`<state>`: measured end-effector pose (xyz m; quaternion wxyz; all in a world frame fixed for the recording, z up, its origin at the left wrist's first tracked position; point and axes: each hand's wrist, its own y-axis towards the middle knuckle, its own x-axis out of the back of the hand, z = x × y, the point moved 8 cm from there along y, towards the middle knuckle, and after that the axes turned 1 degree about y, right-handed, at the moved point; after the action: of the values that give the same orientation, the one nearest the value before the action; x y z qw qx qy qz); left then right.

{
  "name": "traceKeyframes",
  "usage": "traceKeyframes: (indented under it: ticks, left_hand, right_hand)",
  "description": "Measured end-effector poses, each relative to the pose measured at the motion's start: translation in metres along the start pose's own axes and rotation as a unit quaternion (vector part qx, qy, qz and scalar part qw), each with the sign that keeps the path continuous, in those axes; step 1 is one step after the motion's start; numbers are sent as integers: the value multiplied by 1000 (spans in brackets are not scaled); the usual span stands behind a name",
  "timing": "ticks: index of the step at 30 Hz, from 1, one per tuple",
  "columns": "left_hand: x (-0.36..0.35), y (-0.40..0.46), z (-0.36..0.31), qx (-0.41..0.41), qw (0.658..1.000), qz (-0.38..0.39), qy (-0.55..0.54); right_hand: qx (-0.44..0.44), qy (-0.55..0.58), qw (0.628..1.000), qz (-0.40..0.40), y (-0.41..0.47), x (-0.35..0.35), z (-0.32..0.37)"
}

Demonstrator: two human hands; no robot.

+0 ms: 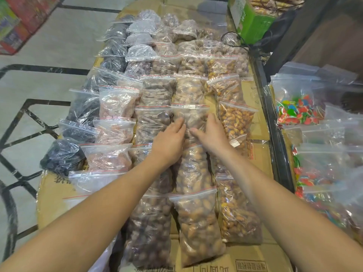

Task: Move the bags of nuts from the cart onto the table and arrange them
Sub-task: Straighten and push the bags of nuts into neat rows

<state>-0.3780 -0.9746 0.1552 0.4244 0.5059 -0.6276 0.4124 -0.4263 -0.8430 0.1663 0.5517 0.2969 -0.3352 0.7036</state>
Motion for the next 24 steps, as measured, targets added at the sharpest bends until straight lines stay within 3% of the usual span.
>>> traceKeyframes:
  ticks: [2, 4, 8, 16, 18, 22, 24]
  left_hand:
    - [-14, -6, -1, 10, 997, 69, 39]
    - [-18, -9, -3, 24, 991, 105, 84]
    - [-12, -4, -1, 59, 980, 159, 109]
    - [-13, -10, -7, 16, 960, 236, 151]
    - [-7, -7, -8, 23, 967, 220, 129]
    - [0, 10, -22, -6, 986, 145, 79]
    - [-5, 15, -24, -14, 988, 147, 50]
  right_hand:
    - [96, -116, 989, 3, -13, -7, 9]
    - [143, -176, 972, 65, -21, -20, 10]
    - [107, -182, 958, 192, -23, -31, 3]
    - [11, -251, 924, 288, -35, -36, 4]
    - [6, -220, 931, 292, -37, -35, 5]
    - [83, -187, 964, 169, -17, -21, 18]
    - [78, -160, 969, 172, -14, -25, 20]
